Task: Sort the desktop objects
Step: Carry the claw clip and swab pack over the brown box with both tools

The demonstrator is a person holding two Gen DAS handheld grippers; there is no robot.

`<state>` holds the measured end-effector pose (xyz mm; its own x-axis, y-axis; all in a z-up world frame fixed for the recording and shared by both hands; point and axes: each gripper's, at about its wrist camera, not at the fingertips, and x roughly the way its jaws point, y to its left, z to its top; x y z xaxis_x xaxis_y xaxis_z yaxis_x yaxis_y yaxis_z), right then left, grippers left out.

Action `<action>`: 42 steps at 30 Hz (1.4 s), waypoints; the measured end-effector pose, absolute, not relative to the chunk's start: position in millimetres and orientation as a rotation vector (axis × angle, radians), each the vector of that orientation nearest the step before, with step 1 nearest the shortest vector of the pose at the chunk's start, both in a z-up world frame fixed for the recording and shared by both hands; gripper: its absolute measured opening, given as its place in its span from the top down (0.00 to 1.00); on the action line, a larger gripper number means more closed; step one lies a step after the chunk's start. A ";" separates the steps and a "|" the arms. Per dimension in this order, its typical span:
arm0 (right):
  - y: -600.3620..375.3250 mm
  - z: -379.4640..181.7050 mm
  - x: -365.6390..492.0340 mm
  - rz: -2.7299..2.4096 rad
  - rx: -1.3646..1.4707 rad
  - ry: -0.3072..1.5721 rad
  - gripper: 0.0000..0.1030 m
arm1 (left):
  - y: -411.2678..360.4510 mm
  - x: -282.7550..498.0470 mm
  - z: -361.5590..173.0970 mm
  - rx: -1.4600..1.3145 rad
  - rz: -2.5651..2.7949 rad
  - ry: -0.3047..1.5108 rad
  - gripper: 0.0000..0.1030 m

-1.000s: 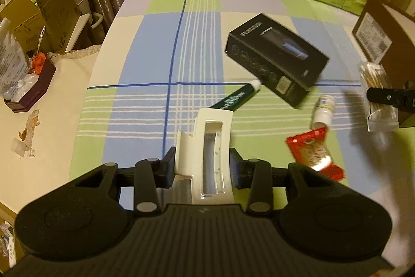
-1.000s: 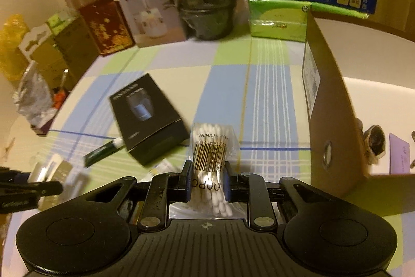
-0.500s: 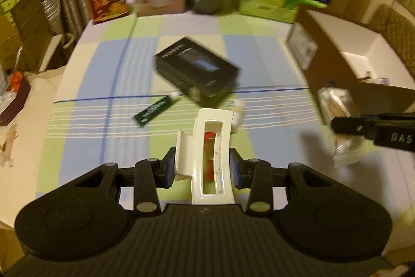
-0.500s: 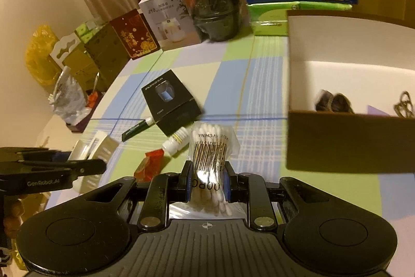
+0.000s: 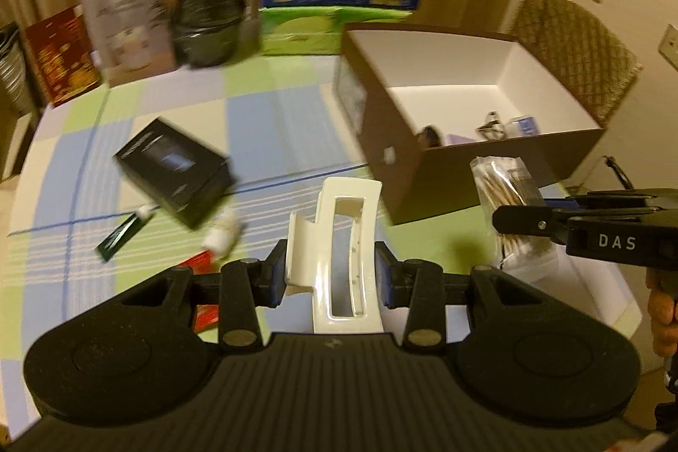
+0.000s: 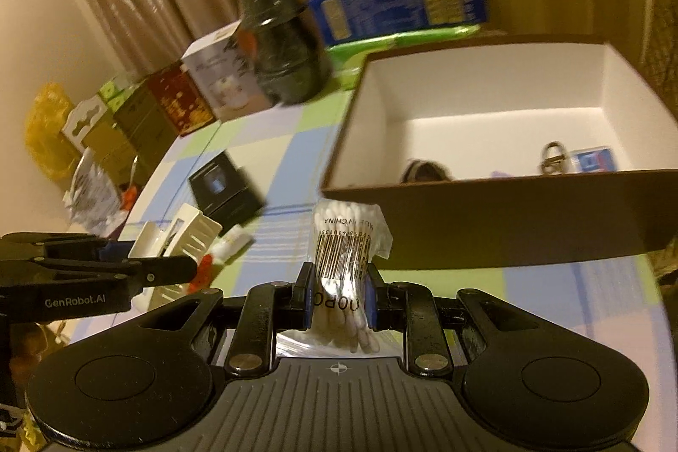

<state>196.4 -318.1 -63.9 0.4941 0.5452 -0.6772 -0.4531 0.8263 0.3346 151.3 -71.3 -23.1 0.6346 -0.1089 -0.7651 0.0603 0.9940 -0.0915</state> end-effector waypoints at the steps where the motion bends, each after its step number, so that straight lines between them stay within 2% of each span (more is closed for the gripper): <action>1: -325.1 -61.6 197.8 0.598 0.120 0.856 0.81 | -77.5 153.7 -21.9 -0.056 -0.108 0.874 0.66; 10: -370.5 -43.5 221.9 0.557 0.122 0.798 0.81 | -138.8 186.4 -12.0 -0.039 -0.193 0.840 0.66; 19: -395.6 -33.9 283.7 0.560 0.103 0.751 0.81 | -178.2 243.3 -8.9 -0.048 -0.192 0.824 0.66; 31: -381.8 -71.5 380.3 0.575 -0.004 0.839 0.81 | -194.4 345.6 -39.9 -0.036 -0.115 0.918 0.66; 42: -372.2 -98.1 425.9 0.551 -0.041 0.909 0.81 | -192.9 411.1 -72.0 -0.060 -0.055 1.005 0.66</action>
